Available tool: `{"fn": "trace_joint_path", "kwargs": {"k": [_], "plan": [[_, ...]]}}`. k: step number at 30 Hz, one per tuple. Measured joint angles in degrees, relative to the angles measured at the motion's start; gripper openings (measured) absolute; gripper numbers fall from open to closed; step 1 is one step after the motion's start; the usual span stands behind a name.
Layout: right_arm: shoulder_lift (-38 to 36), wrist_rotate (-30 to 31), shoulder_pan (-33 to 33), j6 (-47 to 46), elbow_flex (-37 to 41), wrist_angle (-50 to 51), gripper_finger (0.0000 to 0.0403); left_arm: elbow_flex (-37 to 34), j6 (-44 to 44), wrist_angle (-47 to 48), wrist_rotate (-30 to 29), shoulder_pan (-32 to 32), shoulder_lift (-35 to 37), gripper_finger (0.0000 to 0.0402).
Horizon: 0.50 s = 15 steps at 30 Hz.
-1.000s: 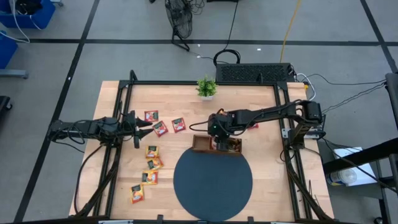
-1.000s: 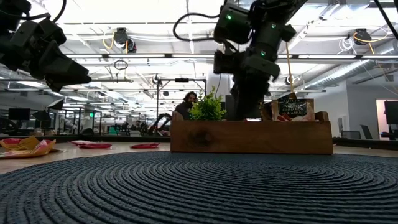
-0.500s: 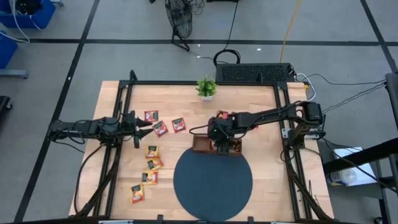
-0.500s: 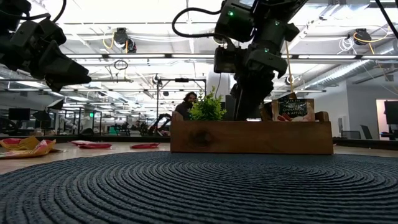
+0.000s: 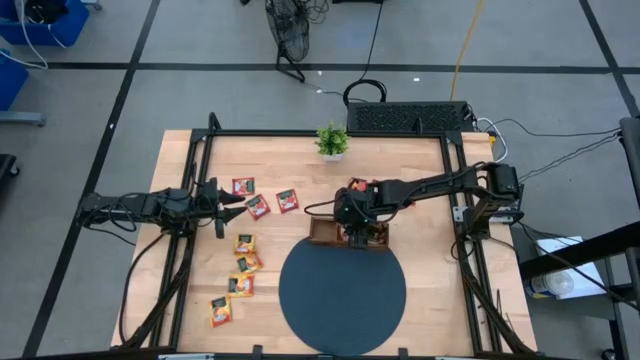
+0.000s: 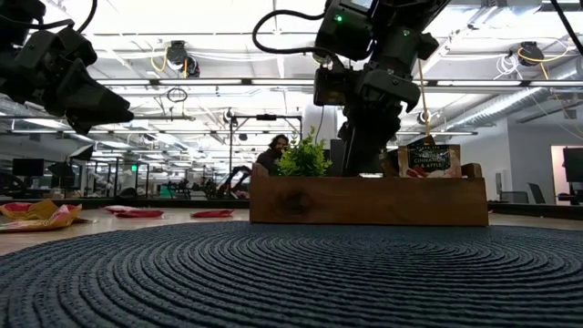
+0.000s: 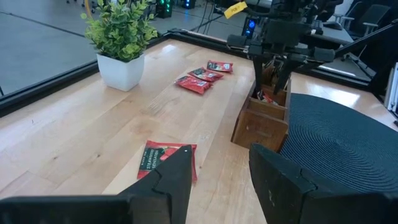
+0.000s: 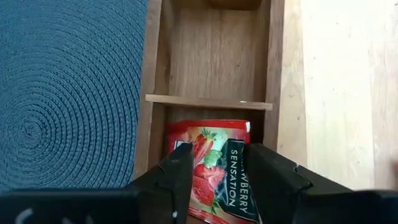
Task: Pick & Place Tea
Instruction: Put the red tea bag into the middle slot of the wooden organizer
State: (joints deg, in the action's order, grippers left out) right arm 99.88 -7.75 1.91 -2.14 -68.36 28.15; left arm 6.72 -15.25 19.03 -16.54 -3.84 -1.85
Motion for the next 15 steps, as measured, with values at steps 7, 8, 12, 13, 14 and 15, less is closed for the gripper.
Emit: {"fn": "trace_joint_path", "kwargs": {"k": [7, 8, 12, 13, 14, 15], "plan": [[0.0, 0.1, 0.0, 0.2, 0.1, -0.2, 0.0118, 0.0, 0.0, 0.0, 0.0, 0.0, 0.0, 0.0161], [0.0, 0.1, 0.0, 0.2, 0.5, -0.6, 0.0115, 0.0, 0.0, 0.0, 0.0, 0.0, 0.0, 0.0161], [0.0, 0.2, 0.0, 0.5, 1.9, -0.6, 0.01, 0.0, 0.0, 0.0, 0.0, 0.0, 0.0, 0.0161], [0.0, 0.2, 0.0, 0.7, 2.2, -0.8, 0.0096, 0.0, 0.0, 0.0, 0.0, 0.0, 0.0, 0.0161], [0.0, 0.2, 0.0, 0.9, 2.4, -0.9, 0.0093, 0.0, 0.0, 0.0, 0.0, 0.0, 0.0, 0.0161], [0.0, 0.2, 0.0, 1.0, 2.5, -1.0, 0.0089, 0.0, 0.0, 0.0, 0.0, 0.0, 0.0, 0.0161]]}}
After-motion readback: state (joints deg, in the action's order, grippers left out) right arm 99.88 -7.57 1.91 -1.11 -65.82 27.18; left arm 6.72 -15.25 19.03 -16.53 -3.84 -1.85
